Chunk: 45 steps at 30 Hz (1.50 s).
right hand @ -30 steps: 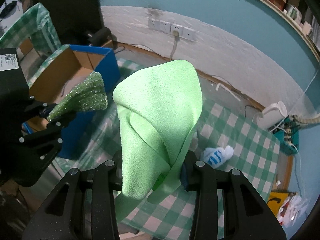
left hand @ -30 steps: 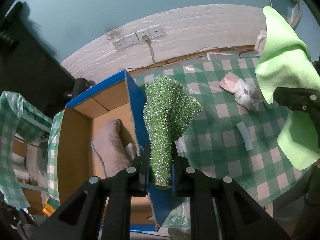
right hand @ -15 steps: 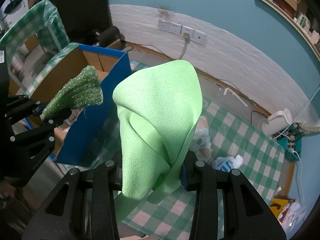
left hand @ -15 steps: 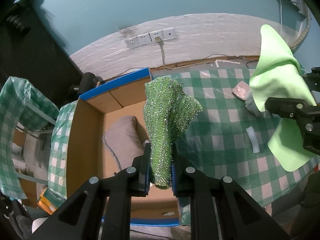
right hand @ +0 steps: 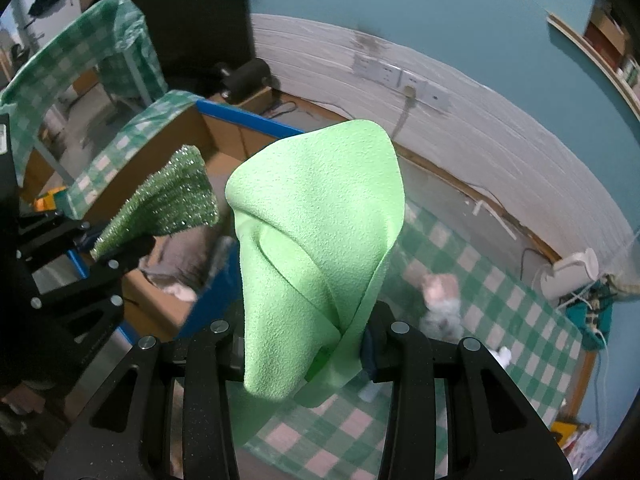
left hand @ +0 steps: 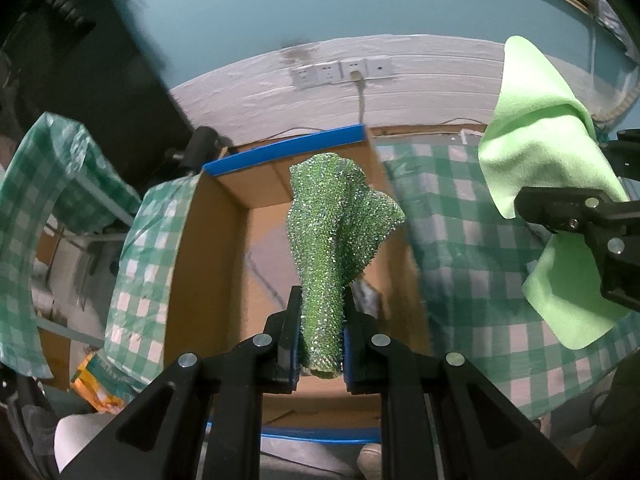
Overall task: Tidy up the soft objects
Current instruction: 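Carry the scrubber with the left tool while the right tool carries the cloth to the box, then open the left tool inside the box while the right tool releases the cloth there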
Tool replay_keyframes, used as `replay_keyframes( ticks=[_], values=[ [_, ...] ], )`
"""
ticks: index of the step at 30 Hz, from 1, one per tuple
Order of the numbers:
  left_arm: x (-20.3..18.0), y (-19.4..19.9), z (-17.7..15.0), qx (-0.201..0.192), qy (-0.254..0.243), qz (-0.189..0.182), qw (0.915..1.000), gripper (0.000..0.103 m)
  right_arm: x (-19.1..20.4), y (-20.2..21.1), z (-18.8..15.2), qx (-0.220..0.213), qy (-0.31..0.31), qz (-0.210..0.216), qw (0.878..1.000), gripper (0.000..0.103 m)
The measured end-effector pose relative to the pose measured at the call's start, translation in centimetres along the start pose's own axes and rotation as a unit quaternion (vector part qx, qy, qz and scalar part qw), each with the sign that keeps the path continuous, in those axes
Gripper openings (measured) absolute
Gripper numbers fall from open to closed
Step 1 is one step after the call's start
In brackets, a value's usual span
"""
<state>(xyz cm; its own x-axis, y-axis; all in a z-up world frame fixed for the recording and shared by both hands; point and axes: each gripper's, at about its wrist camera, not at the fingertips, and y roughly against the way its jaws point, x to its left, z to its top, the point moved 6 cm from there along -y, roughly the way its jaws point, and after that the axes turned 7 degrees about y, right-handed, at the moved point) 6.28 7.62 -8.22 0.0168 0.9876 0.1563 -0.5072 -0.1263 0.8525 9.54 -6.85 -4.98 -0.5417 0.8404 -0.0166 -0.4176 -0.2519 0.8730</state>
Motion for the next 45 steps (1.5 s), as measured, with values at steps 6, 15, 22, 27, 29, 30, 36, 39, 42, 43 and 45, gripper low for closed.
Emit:
replay_keyframes(
  ticks=[6, 15, 22, 27, 29, 30, 36, 39, 42, 43, 45],
  values=[
    [2.8, -1.1, -0.4, 0.01, 0.019, 0.024, 0.9995, 0.016, 3.0, -1.2, 2.5, -0.001, 0.024, 0.018, 1.0, 0.038],
    [5.9, -3.1, -1.1, 0.028, 0.04, 0.054, 0.9974, 0.016, 6.7, -3.6, 5.2, 0.006, 0.049, 0.036, 0.998, 0.038],
    [7.7, -4.2, -1.7, 0.04, 0.052, 0.076, 0.995, 0.016, 8.4, -6.1, 5.9, 0.02, 0.05, 0.058, 0.997, 0.038],
    [8.6, -4.5, -1.8, 0.049, 0.06, 0.088, 0.9931, 0.02, 9.4, -7.5, 6.1, 0.022, 0.039, 0.088, 0.995, 0.044],
    [8.8, -4.5, -1.8, 0.049, 0.063, 0.095, 0.9923, 0.028, 9.6, -7.8, 6.2, 0.02, 0.036, 0.09, 0.995, 0.06],
    [8.9, -4.4, -1.8, 0.047, 0.064, 0.098, 0.992, 0.032, 9.6, -7.6, 6.3, 0.013, 0.039, 0.08, 0.996, 0.065],
    [9.7, -3.7, -1.2, 0.035, 0.077, 0.104, 0.9911, 0.058, 9.2, -6.6, 6.7, -0.003, 0.046, 0.06, 0.997, 0.076],
    [9.6, -3.4, -0.9, 0.026, 0.081, 0.102, 0.9912, 0.061, 8.4, -6.4, 6.8, -0.005, 0.04, 0.052, 0.998, 0.076],
    [9.2, -3.3, -0.7, 0.023, 0.081, 0.092, 0.9922, 0.062, 7.9, -6.2, 6.7, -0.006, 0.031, 0.049, 0.998, 0.077],
    [8.9, -3.3, -0.7, 0.022, 0.078, 0.091, 0.9925, 0.062, 7.7, -6.1, 6.6, -0.006, 0.028, 0.049, 0.998, 0.077],
    [8.4, -3.2, -0.5, 0.02, 0.072, 0.088, 0.9933, 0.062, 7.2, -6.0, 6.4, -0.006, 0.025, 0.046, 0.999, 0.077]
  ],
)
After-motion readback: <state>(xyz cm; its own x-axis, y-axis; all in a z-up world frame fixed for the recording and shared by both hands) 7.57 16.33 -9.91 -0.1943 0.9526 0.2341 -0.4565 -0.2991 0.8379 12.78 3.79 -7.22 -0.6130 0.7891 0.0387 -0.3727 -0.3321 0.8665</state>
